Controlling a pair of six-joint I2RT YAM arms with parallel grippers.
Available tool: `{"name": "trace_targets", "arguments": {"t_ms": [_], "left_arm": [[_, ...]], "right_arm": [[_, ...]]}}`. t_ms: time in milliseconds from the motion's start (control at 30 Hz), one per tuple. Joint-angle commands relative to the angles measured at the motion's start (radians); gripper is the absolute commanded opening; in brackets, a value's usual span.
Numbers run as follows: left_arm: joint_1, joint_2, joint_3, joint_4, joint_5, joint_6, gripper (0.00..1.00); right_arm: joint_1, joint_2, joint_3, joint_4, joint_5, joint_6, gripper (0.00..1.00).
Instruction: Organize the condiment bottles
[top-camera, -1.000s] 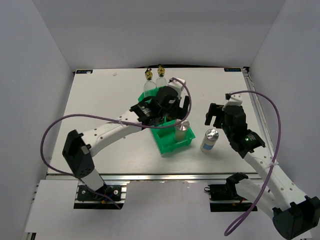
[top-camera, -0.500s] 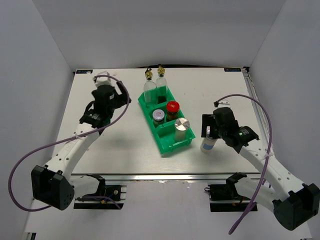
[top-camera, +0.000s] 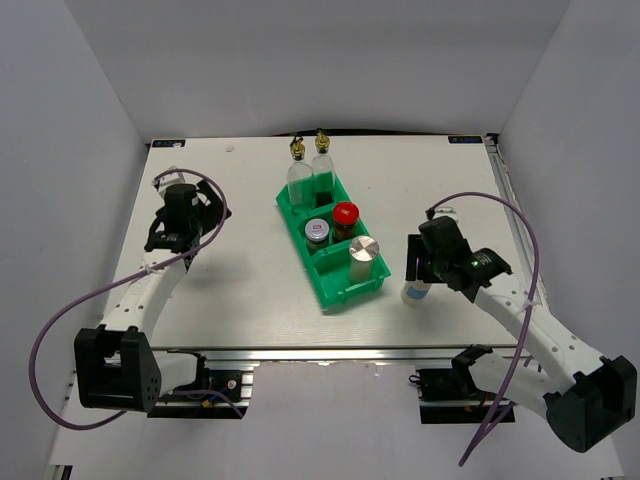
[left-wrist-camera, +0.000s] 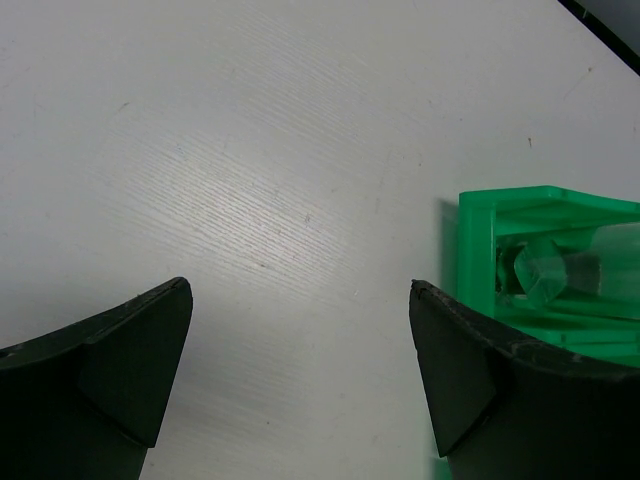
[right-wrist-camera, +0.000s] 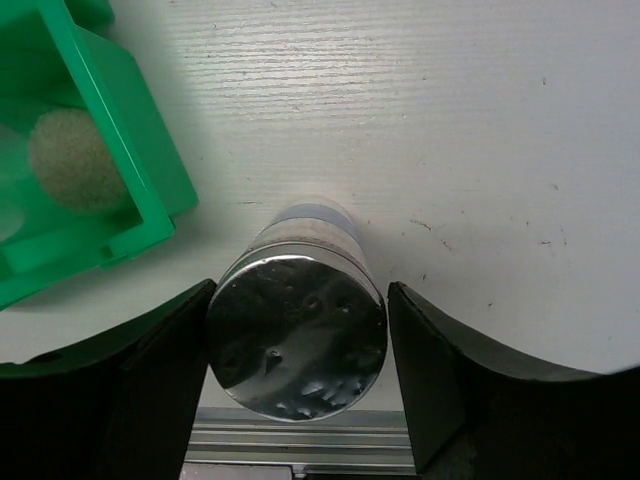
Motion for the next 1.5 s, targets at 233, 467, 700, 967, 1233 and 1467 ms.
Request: {"name": "trace_targets", "arguments": {"t_ms": [233,467,700,967,1233,1467], "left_arm": [[0.004,-0.084,-0.034,0.031,0.011,0.01,0.98],[0.004,-0.096,-0.05,0.038,0.022,0.01,0.98],[0.004,-0.101,-0.055,0.04,0.023,0.01,0.98],[0.004,-0.104,-0.057,0.046,0.031,0.011,0.98],[0.004,-0.104,-0.058,0.044,0.026,0.013,0.98],[0.004,-0.099,-0.057,0.044,0.031,0.014,0.98]], "right_arm": [[0.005,0.002,0.091,0.002,0.036,0.006,0.25],[0.005,-0.024,0.244,0.135,0.025,-0.087,0.16],[0.072,0.02,0.406,0.353,-0.146,-0.247,0.13],[0.293,0.219,0.564,0.35,-0.32,-0.385,0.12],[0.494,0.429,0.731,0.126,-0.188,-0.417,0.12],[0.508,0.488,0.647,0.089,-0.176,-0.335,0.12]]}}
